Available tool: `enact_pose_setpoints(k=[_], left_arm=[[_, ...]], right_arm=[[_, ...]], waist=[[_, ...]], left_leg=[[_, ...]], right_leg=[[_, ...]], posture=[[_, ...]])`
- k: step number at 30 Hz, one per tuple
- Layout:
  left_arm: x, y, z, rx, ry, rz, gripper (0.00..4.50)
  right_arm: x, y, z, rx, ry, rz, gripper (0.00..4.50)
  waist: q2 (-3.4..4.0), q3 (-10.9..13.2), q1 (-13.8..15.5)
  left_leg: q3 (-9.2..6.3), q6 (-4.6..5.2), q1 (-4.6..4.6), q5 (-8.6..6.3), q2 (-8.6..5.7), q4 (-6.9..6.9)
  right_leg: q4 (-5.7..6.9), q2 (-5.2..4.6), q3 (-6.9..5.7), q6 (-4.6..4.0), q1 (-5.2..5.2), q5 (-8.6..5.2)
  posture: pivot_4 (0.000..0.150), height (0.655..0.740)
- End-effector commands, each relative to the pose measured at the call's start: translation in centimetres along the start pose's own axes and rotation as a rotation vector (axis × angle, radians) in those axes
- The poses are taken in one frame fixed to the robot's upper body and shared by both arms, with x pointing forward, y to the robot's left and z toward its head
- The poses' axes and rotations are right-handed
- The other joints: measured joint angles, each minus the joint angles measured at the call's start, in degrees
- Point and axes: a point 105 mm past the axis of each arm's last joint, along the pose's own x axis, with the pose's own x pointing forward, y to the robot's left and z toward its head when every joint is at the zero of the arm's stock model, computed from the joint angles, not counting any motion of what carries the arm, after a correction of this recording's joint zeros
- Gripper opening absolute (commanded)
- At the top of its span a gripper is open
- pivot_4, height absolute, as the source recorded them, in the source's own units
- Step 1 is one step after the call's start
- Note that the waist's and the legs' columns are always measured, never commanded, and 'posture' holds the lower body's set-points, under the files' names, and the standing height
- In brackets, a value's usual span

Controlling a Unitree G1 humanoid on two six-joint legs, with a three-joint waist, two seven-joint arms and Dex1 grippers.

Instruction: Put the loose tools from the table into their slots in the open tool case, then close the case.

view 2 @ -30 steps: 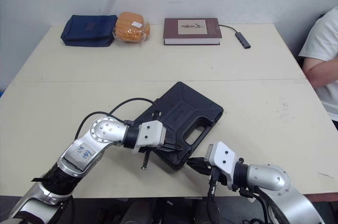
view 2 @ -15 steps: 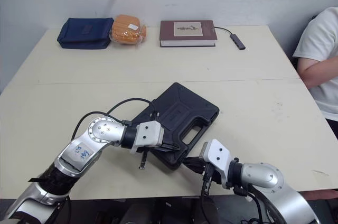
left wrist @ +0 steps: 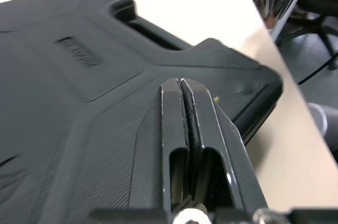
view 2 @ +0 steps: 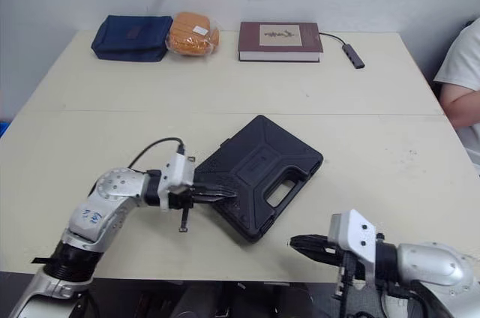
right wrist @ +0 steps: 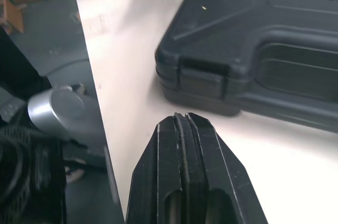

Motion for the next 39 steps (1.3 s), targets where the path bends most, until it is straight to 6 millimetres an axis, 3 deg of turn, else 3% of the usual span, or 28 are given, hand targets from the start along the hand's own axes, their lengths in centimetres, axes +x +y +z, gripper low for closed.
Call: enact_pose_setpoints(k=[1, 10, 16, 25, 39], left_arm=[[-0.2, -0.3, -0.1, 0.014, 0.000, -0.015, 0.02], [3.5, -2.4, -0.6, 0.050, 0.010, -0.155, 0.02], [5.2, -2.4, -1.2, 0.054, 0.065, -0.151, 0.02], [4.7, -2.5, -4.2, 0.027, 0.272, -0.144, 0.02], [4.3, -3.0, -5.5, -0.013, 0.348, -0.165, 0.02]], right_arm=[[0.1, 0.1, 0.0, -0.007, -0.017, 0.010, 0.00], [2.5, 0.9, -1.0, 0.037, -0.017, 0.030, 0.00], [4.0, 0.8, -1.3, 0.033, -0.028, 0.006, 0.00], [6.0, 0.0, -0.1, -0.001, -0.084, -0.021, 0.00], [5.9, -0.5, 2.4, -0.046, -0.120, 0.019, 0.00]], waist=[[0.00, 0.0, 0.0], [-0.01, 0.1, 0.7], [0.01, 0.1, 1.2], [0.02, 0.1, 1.0], [0.14, -0.1, -0.6]], left_leg=[[0.02, 0.01, 0.00, -0.01, -0.01, 0.00], [0.06, 0.00, 0.00, -0.01, -0.05, 0.05], [0.06, -0.02, 0.03, 0.01, -0.06, 0.09], [0.03, 0.01, 0.16, -0.01, -0.13, 0.12], [-0.07, -0.04, 0.44, -0.04, -0.08, 0.04]], right_leg=[[-0.01, -0.01, 0.00, 0.01, 0.00, 0.00], [0.02, -0.02, 0.02, 0.06, 0.00, 0.03], [0.06, -0.03, 0.05, 0.09, 0.03, 0.05], [0.01, -0.11, 0.06, 0.19, 0.22, 0.11], [0.04, -0.09, 0.03, 0.15, 0.45, 0.12]], posture=[[0.150, 0.7400], [0.150, 0.7400], [0.150, 0.7400], [0.150, 0.7400], [0.150, 0.7400]])
